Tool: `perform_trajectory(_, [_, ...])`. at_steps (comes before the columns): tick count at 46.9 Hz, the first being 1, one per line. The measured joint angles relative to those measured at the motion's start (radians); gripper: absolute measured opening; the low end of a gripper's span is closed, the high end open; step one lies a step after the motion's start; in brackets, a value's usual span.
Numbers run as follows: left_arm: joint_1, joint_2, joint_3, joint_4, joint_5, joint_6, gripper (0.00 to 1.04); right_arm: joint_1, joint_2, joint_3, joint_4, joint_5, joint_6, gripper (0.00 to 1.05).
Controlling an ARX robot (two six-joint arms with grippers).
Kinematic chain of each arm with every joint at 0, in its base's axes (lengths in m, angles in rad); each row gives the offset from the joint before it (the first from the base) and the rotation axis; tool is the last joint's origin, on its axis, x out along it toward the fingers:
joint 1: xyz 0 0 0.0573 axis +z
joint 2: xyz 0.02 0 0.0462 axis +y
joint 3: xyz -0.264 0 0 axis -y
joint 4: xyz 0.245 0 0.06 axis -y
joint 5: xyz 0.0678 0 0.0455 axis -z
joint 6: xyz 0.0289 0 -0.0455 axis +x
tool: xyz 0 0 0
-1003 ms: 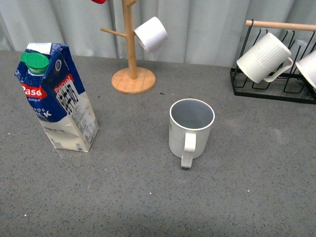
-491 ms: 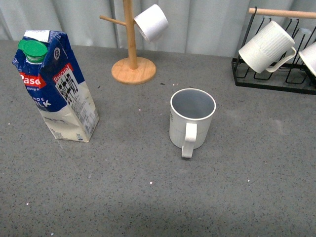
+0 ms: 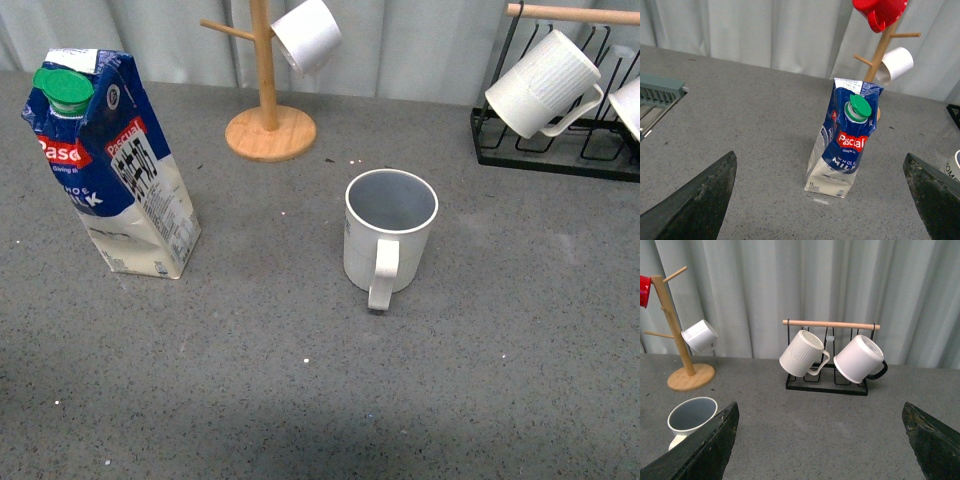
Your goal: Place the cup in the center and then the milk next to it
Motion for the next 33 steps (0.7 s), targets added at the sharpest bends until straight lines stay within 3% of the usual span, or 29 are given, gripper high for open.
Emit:
perform_trajectory(11, [-0.051, 0.485, 0.094, 0.251, 0.035, 0.042, 0.98, 0.0, 0.0, 0.0, 0.0, 0.0, 0.0, 0.95])
perform_trajectory(20, [-0.096, 0.718, 0.148, 0.306, 0.045, 0.042, 0.98, 0.0, 0.0, 0.0, 0.0, 0.0, 0.0, 0.95])
perform_trajectory(33, [-0.135, 0.823, 0.193, 0.344, 0.041, 0.045, 0.98, 0.0, 0.0, 0.0, 0.0, 0.0, 0.0, 0.95])
